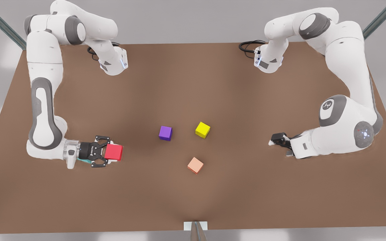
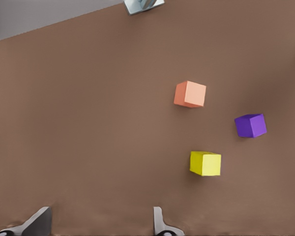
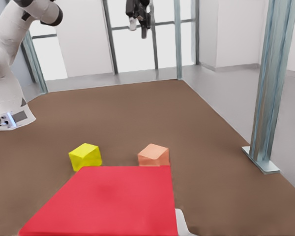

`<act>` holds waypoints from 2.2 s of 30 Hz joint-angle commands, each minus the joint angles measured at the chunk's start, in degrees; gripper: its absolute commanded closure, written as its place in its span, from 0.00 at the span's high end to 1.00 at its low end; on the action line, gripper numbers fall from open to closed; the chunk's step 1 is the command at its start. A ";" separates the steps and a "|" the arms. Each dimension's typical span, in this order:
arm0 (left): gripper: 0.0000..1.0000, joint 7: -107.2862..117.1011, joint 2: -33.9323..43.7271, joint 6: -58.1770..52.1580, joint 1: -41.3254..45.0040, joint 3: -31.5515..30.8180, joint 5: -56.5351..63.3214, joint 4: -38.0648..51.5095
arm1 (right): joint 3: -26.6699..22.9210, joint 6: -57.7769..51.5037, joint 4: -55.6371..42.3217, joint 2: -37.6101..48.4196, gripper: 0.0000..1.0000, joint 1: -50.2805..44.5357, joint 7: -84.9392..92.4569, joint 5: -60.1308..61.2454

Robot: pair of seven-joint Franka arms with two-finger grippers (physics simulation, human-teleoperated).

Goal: Pick up red wooden cube and pass to hand red wooden cube and place in blue wooden cube

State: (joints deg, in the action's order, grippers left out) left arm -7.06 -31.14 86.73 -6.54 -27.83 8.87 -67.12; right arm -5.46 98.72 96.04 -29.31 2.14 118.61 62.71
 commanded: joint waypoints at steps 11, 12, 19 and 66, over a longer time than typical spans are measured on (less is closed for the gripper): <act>1.00 8.29 14.09 4.15 13.22 21.41 -6.67 -16.37 | -2.98 22.04 3.98 3.56 0.59 -1.26 -66.49 -50.94; 1.00 8.29 13.65 4.06 13.13 21.41 -6.67 -16.37 | -3.07 23.01 3.98 3.03 0.59 -1.26 -66.49 -50.94; 1.00 8.21 12.77 5.12 13.04 21.41 -6.50 -16.20 | -2.89 29.69 4.86 0.48 0.60 -1.62 -66.58 -50.58; 1.00 8.29 10.75 5.29 12.96 21.41 -6.50 -16.28 | 5.02 -26.03 -17.82 19.81 1.00 -2.15 -128.89 -65.53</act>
State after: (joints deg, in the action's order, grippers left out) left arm 0.97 -20.38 92.01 6.39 -6.40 2.21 -83.44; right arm -0.75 84.95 78.20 -10.90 -0.90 29.01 -0.62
